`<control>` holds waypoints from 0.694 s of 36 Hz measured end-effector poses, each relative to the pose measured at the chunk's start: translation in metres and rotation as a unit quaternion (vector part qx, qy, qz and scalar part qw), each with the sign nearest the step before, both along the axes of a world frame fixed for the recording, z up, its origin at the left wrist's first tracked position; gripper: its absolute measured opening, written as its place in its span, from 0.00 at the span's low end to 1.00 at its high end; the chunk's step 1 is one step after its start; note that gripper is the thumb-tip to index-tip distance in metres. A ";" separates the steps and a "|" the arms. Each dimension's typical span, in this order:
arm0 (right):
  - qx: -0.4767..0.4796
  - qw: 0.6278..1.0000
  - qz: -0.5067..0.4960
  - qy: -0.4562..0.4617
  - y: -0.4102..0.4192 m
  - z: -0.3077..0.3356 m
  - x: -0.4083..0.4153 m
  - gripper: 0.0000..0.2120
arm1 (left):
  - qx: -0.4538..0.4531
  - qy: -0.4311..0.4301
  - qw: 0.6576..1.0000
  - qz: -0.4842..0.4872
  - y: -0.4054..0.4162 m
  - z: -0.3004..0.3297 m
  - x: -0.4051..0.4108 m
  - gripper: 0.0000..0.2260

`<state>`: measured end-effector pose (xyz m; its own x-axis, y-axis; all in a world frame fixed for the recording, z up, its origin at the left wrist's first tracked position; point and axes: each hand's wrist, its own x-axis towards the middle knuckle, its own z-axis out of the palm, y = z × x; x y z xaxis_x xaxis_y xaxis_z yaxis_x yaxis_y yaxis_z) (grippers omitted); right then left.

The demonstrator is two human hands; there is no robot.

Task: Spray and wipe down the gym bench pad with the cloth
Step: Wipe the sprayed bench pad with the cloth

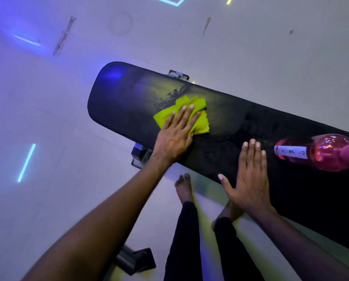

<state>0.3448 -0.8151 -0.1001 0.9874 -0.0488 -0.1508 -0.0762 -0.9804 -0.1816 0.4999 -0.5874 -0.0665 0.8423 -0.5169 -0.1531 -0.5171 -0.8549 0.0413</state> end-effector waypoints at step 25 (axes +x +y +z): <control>0.004 1.000 0.029 -0.009 -0.004 0.002 -0.016 0.53 | -0.059 0.038 0.963 0.260 -0.022 0.003 -0.069 0.29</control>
<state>0.3285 -0.8189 -0.0982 0.9911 0.0105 -0.1328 -0.0151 -0.9816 -0.1903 0.4310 -0.6094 -0.0631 0.9807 -0.0459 -0.1903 -0.0122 -0.9846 0.1747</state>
